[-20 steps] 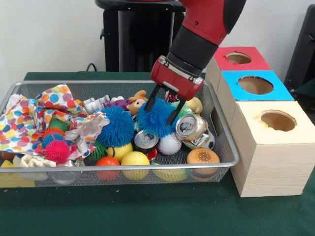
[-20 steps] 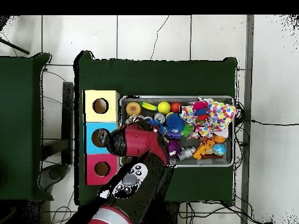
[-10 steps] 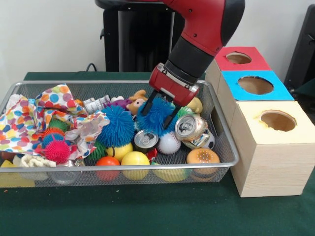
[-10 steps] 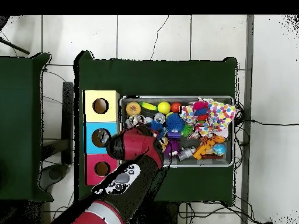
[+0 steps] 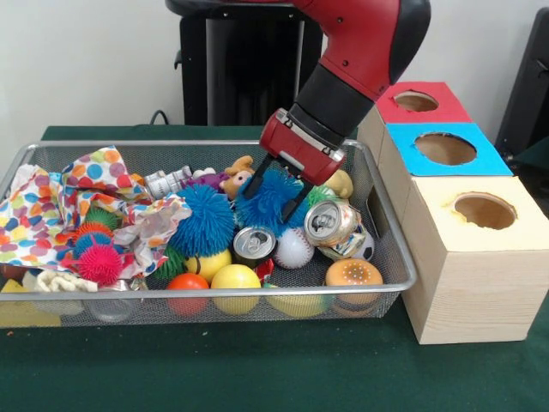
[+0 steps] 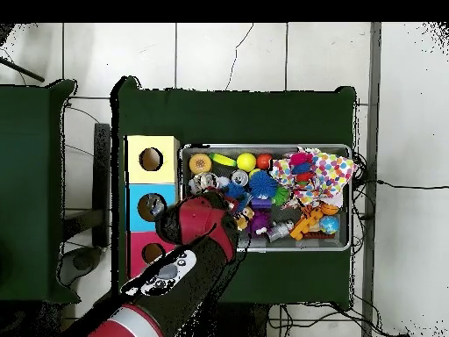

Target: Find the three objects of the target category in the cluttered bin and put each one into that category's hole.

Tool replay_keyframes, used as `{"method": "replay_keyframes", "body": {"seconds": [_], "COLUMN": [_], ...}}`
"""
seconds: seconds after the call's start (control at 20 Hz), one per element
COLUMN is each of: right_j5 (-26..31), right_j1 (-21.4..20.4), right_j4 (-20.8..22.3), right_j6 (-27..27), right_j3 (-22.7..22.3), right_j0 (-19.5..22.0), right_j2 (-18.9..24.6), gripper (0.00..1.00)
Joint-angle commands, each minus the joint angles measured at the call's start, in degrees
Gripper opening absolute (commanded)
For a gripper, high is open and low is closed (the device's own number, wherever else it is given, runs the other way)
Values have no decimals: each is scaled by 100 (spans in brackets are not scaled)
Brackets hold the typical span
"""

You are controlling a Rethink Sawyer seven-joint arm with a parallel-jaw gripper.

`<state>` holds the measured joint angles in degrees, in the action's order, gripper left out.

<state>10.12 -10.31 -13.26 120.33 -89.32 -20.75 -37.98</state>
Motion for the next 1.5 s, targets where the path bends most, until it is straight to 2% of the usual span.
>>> {"method": "replay_keyframes", "body": {"seconds": [0.05,0.5,0.85,1.2,1.5], "right_j5": [273,682,479,688,1281], "right_j1": [523,570,510,494,493], "right_j4": [-490,-875,-1051,-1235,-1462], "right_j6": [1447,1462,1375,1430,1555], "right_j3": [11,97,3,64,240], "right_j0": [-203,-448,-367,-408,-520], "right_j2": [133,-29,101,81,-101], "gripper": [100,100,100,100,100]}}
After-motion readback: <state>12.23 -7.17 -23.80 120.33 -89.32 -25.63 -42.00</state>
